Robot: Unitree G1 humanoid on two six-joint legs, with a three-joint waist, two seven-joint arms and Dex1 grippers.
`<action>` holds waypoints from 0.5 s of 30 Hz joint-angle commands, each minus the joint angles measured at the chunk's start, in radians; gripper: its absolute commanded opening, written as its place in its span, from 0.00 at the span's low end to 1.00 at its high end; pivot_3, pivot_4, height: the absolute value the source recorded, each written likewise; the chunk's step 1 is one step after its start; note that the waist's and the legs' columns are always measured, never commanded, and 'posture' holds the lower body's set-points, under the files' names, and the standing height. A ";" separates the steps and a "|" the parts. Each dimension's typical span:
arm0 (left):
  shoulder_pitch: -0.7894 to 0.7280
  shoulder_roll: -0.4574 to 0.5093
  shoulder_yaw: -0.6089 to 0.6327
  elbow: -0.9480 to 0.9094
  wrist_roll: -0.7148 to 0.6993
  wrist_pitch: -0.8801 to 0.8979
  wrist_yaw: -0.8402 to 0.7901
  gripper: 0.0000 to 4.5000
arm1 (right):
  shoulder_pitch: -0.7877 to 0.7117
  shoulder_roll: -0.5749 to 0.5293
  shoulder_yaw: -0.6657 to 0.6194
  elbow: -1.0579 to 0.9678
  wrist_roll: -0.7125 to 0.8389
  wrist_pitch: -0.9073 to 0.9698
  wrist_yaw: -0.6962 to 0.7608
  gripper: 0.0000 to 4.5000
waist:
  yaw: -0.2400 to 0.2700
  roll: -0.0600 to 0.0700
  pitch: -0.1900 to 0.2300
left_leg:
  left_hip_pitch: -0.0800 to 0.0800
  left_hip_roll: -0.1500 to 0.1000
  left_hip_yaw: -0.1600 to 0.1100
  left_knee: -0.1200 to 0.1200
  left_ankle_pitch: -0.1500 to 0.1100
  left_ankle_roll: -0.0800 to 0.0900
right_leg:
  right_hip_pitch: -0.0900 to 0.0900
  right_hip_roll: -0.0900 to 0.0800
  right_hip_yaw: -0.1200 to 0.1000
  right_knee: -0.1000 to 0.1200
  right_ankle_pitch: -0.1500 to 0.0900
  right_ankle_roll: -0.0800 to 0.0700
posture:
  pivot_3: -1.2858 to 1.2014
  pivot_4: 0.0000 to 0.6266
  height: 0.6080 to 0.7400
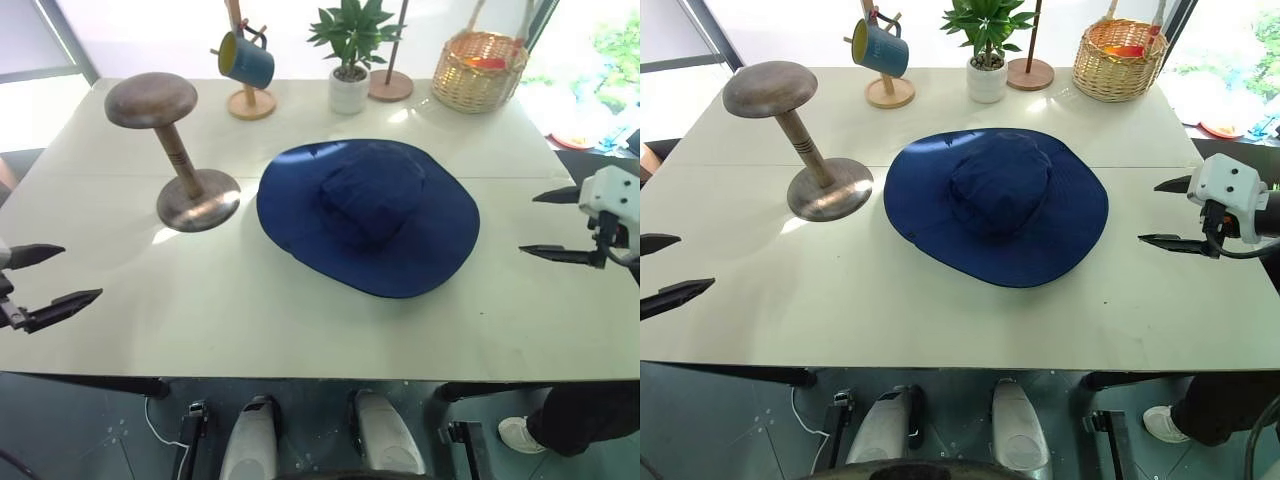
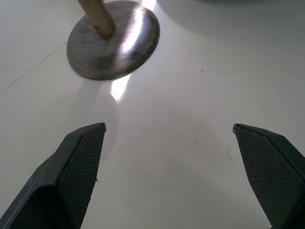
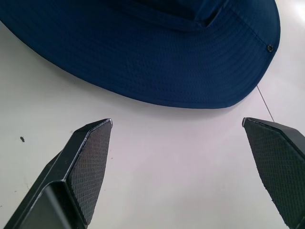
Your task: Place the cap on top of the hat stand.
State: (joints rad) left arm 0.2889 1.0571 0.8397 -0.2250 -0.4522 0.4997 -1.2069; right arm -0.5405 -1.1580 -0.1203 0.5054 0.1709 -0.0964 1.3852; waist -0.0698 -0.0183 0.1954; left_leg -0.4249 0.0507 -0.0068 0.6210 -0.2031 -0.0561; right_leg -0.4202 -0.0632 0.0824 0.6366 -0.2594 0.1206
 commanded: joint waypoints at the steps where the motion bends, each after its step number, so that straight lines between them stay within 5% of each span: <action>1: 0.009 0.000 0.017 -0.031 -0.009 -0.011 -0.016 0.99 | -0.020 -0.011 -0.016 -0.002 0.004 -0.017 -0.006 1.00 | 0.000 0.000 0.000 | 0.000 0.000 0.000 0.000 0.000 0.000 | 0.000 0.000 0.000 0.000 0.000 0.000 | 0.52 0.24 0.98; 15: -0.169 0.037 -0.046 -0.058 -0.163 0.151 0.019 0.99 | -0.048 -0.019 -0.014 -0.051 0.015 0.025 -0.035 1.00 | 0.000 0.000 0.000 | 0.000 0.000 0.000 0.005 0.000 0.000 | -0.001 0.000 0.000 0.008 -0.001 0.001 | 0.52 0.24 0.98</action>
State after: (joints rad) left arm 0.1444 1.0619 0.7862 -0.2456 -0.5547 0.6084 -1.1854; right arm -0.5718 -1.1588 -0.1204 0.5016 0.1702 -0.0924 1.3445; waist -0.0697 -0.0186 0.1955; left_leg -0.4250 0.0507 -0.0069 0.6265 -0.2031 -0.0561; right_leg -0.4215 -0.0630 0.0829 0.6457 -0.2607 0.1221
